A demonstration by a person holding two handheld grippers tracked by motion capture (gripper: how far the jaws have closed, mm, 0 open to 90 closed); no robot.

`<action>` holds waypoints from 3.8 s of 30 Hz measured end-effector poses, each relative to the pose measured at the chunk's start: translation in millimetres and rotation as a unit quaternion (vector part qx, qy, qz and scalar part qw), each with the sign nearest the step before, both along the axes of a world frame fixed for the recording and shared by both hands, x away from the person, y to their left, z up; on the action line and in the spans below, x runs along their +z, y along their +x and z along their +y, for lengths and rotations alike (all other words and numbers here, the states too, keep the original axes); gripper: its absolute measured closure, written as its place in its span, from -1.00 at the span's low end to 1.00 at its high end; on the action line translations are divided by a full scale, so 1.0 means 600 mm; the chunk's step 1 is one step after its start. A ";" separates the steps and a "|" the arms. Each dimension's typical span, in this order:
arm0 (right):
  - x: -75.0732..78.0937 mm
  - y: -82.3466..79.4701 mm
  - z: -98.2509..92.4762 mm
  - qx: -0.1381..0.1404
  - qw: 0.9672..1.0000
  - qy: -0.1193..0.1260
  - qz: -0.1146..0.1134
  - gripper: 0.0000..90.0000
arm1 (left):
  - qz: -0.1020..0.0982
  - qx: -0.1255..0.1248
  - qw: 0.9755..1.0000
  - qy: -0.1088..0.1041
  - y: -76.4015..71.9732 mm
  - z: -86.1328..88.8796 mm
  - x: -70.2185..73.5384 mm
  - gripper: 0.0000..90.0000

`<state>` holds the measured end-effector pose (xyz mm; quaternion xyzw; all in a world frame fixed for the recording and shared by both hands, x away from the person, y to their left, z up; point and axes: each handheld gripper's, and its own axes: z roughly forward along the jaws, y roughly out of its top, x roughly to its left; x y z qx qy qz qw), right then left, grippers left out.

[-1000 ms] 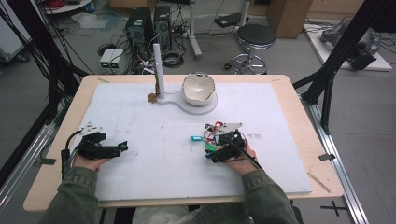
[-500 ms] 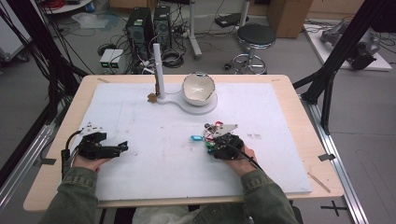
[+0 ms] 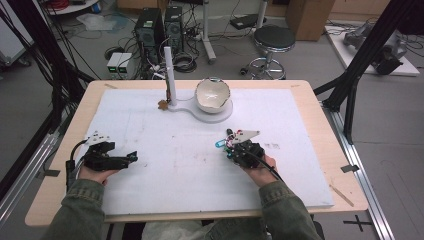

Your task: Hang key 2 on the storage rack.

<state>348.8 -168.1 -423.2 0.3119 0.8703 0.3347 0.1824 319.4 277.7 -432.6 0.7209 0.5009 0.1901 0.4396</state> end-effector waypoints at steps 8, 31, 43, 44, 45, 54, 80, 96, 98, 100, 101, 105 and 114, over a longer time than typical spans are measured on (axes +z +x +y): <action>0.016 -0.003 -0.013 -0.002 0.999 0.043 -0.001 0.87 | 0.000 -0.002 1.000 -0.006 0.000 0.000 0.000 -0.96; 0.079 0.026 -0.081 -0.042 0.974 0.220 0.043 0.87 | -0.001 -0.001 1.000 -0.012 -0.010 0.009 0.000 -0.96; 0.140 0.045 -0.076 -0.029 0.974 0.223 0.033 0.96 | -0.008 0.001 1.000 -0.014 -0.011 0.010 0.001 -0.96; 0.146 0.046 -0.075 -0.027 0.974 0.223 0.034 0.96 | -0.009 0.001 1.000 -0.015 -0.011 0.010 0.001 -0.96; 0.151 0.047 -0.074 -0.025 0.974 0.221 0.033 0.96 | -0.009 0.001 1.000 -0.016 -0.011 0.010 0.001 -0.96; 0.178 0.062 -0.056 -0.013 0.974 0.225 0.031 0.96 | -0.008 0.002 1.000 -0.017 -0.011 0.011 0.002 -0.96; 0.263 0.094 -0.010 -0.005 0.961 0.276 0.016 0.95 | -0.029 0.006 0.999 -0.020 -0.012 0.013 0.004 -0.96; 0.299 0.118 0.032 -0.006 0.959 0.282 0.015 0.95 | -0.029 0.002 0.999 -0.022 -0.011 0.013 0.003 -0.96; 0.304 0.120 0.038 -0.005 0.959 0.281 0.013 0.95 | -0.030 0.003 0.999 -0.022 -0.011 0.012 0.003 -0.96; 0.308 0.125 0.045 -0.005 0.960 0.281 0.012 0.95 | -0.030 0.004 0.999 -0.023 -0.011 0.013 0.004 -0.96; 0.310 0.127 0.048 -0.004 0.959 0.282 0.013 0.95 | -0.031 0.004 0.999 -0.023 -0.011 0.013 0.004 -0.96; 0.316 0.139 0.062 -0.006 0.959 0.282 0.016 0.95 | -0.032 0.006 0.999 -0.024 -0.010 0.014 0.003 -0.96; 0.330 0.157 0.094 -0.006 0.961 0.276 0.022 0.95 | -0.032 0.005 0.999 -0.026 -0.008 0.014 0.002 -0.96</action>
